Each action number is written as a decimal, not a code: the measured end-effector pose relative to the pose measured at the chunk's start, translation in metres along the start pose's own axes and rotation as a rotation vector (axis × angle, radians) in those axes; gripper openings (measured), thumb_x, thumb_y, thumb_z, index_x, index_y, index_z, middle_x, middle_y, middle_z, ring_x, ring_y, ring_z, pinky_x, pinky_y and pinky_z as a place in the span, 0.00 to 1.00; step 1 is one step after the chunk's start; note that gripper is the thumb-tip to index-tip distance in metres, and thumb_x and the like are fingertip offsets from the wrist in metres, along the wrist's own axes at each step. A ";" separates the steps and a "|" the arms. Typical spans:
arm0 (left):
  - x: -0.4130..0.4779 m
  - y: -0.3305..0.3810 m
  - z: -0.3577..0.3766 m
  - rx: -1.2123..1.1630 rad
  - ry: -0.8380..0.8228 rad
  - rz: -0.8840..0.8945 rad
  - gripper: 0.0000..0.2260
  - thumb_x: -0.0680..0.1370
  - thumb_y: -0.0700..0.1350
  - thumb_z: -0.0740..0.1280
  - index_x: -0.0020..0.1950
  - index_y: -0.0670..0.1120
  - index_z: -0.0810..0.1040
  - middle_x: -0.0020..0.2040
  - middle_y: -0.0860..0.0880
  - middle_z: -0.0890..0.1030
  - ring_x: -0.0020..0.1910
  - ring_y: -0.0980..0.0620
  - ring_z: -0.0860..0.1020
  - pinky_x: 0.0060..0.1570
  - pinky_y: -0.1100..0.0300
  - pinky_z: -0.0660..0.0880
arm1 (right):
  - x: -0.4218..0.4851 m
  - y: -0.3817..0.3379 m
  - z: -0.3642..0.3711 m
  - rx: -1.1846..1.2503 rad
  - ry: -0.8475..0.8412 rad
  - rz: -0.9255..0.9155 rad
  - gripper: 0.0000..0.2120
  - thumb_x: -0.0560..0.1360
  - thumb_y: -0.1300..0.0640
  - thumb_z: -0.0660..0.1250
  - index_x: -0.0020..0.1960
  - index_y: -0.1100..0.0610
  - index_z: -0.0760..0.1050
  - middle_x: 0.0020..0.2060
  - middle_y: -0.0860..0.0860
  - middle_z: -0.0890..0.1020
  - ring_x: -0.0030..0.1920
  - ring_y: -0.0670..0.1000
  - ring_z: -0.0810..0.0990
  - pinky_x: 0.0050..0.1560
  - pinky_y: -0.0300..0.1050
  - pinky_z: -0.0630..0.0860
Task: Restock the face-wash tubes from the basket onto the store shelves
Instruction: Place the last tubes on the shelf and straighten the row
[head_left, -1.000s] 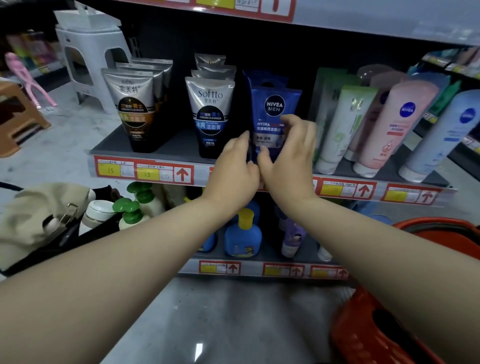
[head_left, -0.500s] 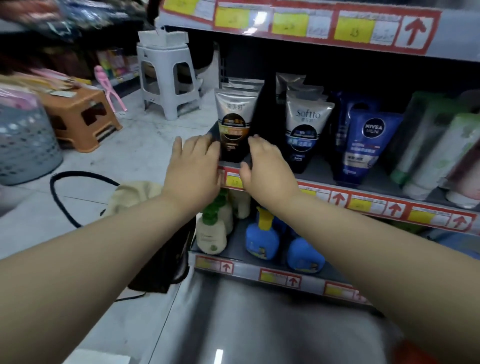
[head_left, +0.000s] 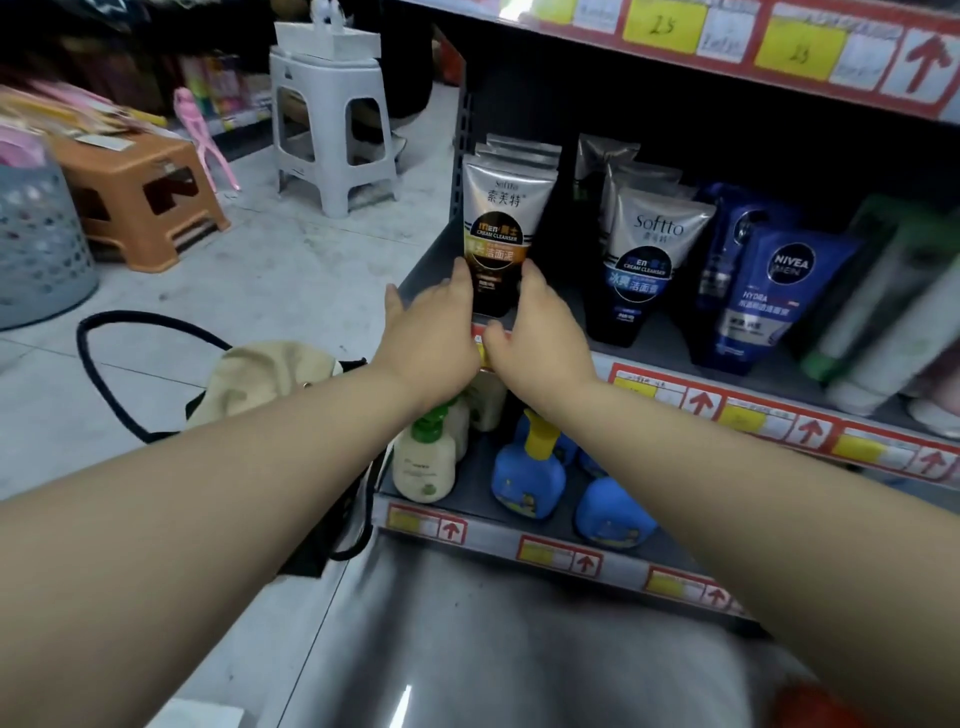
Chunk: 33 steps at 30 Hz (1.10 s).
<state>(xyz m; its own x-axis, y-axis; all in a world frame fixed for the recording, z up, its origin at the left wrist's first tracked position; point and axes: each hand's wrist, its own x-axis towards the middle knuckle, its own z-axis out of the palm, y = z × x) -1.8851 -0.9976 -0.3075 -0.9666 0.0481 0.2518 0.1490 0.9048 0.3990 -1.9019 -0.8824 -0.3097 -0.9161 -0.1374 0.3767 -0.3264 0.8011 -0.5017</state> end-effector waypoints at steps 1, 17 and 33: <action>0.000 0.001 -0.001 0.011 -0.006 -0.006 0.34 0.73 0.39 0.59 0.77 0.42 0.49 0.61 0.45 0.75 0.64 0.45 0.71 0.71 0.39 0.48 | 0.000 0.001 0.000 0.006 -0.003 0.003 0.31 0.71 0.58 0.62 0.73 0.61 0.59 0.60 0.59 0.76 0.60 0.60 0.74 0.58 0.55 0.73; -0.048 0.042 -0.140 0.222 -0.236 -0.021 0.32 0.76 0.42 0.61 0.77 0.44 0.52 0.78 0.44 0.54 0.76 0.47 0.55 0.73 0.48 0.52 | -0.019 -0.072 -0.118 -0.184 -0.304 -0.043 0.28 0.75 0.57 0.61 0.74 0.58 0.60 0.72 0.54 0.66 0.71 0.56 0.64 0.66 0.48 0.66; 0.006 0.131 -0.349 0.188 -0.372 0.099 0.32 0.76 0.44 0.61 0.77 0.41 0.52 0.78 0.43 0.54 0.76 0.46 0.56 0.73 0.51 0.57 | 0.049 -0.215 -0.298 -0.081 -0.293 0.245 0.27 0.76 0.56 0.62 0.74 0.58 0.60 0.70 0.55 0.68 0.70 0.55 0.65 0.67 0.49 0.65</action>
<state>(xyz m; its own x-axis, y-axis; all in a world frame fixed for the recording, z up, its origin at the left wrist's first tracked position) -1.7985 -1.0264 0.0535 -0.9642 0.2564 -0.0683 0.2371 0.9480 0.2123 -1.8074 -0.8878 0.0490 -0.9961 -0.0875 0.0096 -0.0813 0.8727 -0.4815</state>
